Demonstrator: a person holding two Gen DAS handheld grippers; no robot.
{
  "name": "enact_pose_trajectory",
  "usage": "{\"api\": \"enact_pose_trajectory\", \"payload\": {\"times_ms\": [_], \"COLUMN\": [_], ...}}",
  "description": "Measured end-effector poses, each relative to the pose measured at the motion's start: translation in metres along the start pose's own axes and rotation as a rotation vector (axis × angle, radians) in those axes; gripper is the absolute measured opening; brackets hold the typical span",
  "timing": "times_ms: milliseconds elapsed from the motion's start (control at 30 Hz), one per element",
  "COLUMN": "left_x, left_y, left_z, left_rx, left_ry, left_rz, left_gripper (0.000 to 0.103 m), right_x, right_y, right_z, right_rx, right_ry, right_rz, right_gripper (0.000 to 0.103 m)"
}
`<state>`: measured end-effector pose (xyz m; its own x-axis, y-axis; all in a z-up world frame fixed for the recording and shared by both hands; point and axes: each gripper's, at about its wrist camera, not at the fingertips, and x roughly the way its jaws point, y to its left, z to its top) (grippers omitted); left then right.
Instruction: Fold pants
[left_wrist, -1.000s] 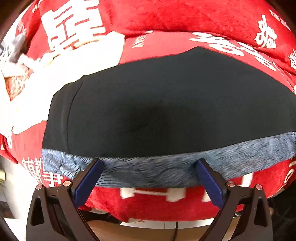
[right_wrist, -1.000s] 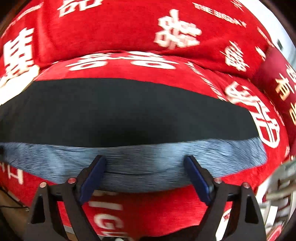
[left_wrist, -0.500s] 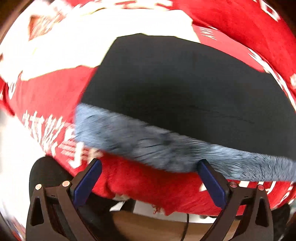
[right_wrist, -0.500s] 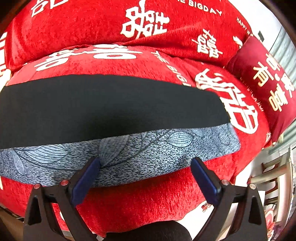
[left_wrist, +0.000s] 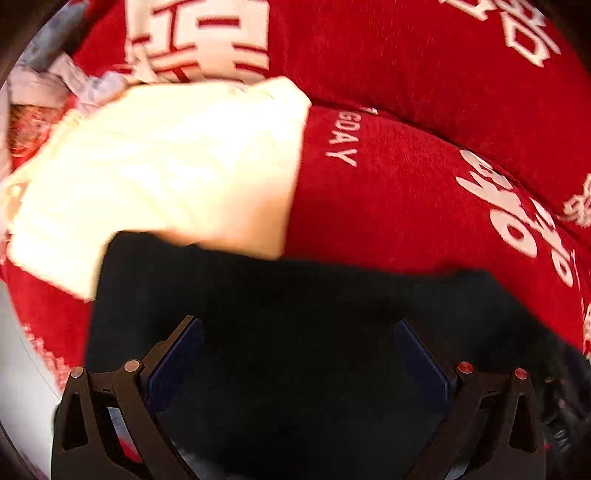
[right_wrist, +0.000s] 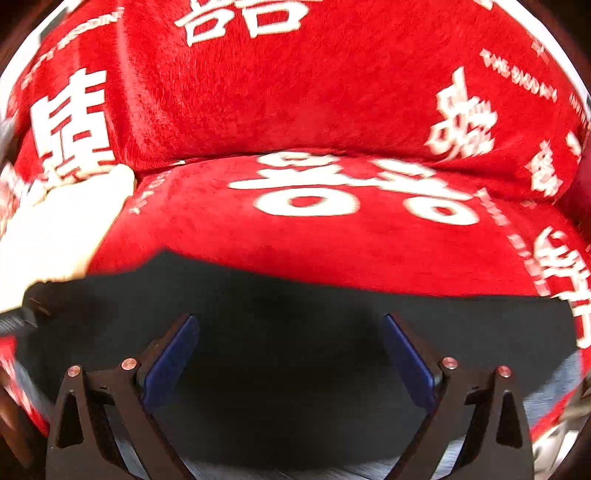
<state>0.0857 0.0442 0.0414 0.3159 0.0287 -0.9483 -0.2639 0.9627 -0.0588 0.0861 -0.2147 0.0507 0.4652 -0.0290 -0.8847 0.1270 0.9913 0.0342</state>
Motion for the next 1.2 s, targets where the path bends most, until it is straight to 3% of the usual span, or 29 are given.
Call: {"api": "enact_pose_trajectory", "payload": {"times_ms": [133,200,267,367,433,567,600,667,833,1067,1133,1200], "left_x": [0.024,0.026,0.023,0.018,0.018,0.029,0.032,0.031,0.03,0.022,0.018,0.013], "left_y": [-0.015,-0.02,-0.016,-0.004,-0.008,-0.046,-0.052,-0.053,-0.031,0.01,0.017,0.012], "left_z": [0.008,0.004,0.002,0.006,0.01,0.007,0.007,0.009,0.013,0.002,0.0,-0.007], "left_rx": [-0.012,0.012,0.013,-0.104,-0.158,-0.032,0.0,0.001,-0.033,-0.066,-0.095,-0.129], "left_ry": [0.044,0.026,0.023,0.021,0.027,0.035,0.024,0.013,0.006,-0.021,-0.024,-0.019], "left_rz": [0.072,0.082,0.096,0.059,0.014,0.098,0.138,0.144,0.142,0.177,0.196,0.191], "left_gripper": [0.103,0.103,0.103,0.103,0.103,0.103,0.103,0.103,0.103,0.103,0.103,0.103], "right_x": [0.035,0.043,0.038,0.028,0.025,0.035,0.039,0.036,0.026,0.005,-0.008,-0.026], "right_y": [0.013,0.014,0.001,-0.021,-0.016,0.013,0.014,0.001,-0.073,-0.218,-0.252,-0.26], "right_z": [0.009,0.006,0.007,0.009,0.013,0.014,0.012,0.011,0.01,-0.002,-0.006,-0.01], "right_rx": [0.067,0.015,0.043,0.166,0.165,0.047,0.025,0.034,0.105,0.185,0.274,0.296], "right_ry": [0.081,0.078,0.06,0.043,0.032,0.047,0.062,0.053,0.057,0.03,0.01,-0.049], "right_rz": [-0.058,-0.131,-0.219,-0.232,-0.212,-0.199,-0.22,-0.227,-0.321,-0.445,-0.408,-0.349], "right_gripper": [0.099,0.1,0.1,0.1,0.1,0.1,0.1,0.1,0.1,0.1,0.1,0.1]}}
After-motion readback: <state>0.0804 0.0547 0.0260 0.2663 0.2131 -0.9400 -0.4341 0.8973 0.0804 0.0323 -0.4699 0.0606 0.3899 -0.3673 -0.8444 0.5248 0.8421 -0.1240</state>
